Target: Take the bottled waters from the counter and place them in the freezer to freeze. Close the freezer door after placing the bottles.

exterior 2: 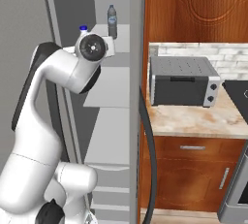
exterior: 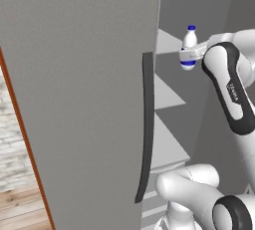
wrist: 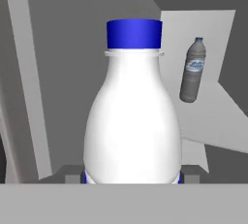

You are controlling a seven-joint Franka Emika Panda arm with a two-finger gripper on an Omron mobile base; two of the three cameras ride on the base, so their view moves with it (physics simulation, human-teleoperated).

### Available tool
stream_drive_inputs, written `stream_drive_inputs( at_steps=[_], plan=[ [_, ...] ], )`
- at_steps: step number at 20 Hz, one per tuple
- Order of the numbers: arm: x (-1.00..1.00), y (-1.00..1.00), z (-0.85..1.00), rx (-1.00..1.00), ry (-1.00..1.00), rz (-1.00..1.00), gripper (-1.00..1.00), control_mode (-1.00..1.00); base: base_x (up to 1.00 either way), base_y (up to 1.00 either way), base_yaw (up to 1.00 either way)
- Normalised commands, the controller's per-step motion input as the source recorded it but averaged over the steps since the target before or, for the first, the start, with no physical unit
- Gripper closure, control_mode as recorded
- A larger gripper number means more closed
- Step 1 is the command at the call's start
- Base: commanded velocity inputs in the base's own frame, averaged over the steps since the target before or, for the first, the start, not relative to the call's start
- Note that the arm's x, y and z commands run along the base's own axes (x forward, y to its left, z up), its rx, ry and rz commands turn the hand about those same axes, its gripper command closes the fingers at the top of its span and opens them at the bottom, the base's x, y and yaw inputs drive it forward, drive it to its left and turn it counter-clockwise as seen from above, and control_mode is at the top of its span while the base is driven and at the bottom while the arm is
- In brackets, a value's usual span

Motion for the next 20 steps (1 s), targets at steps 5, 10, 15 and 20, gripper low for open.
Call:
stream_drive_inputs(
  at_steps=[5, 10, 15, 20],
  plan=[
    [0.16, 0.0, 0.0, 0.0, -0.01, 0.0, 1.0, -1.0, 0.0, 0.0, 0.0],
    [0.12, 0.0, 0.03, 0.09, 0.0, 0.0, 1.0, -1.0, 0.0, 0.0, 0.0],
    [0.08, 0.0, 0.08, 0.1, 0.0, 0.0, 1.0, -1.0, 0.0, 0.0, 0.0],
    [0.01, 0.0, 0.15, 0.06, 0.01, 0.0, 1.0, -1.0, 0.0, 0.0, 0.0]
  ],
)
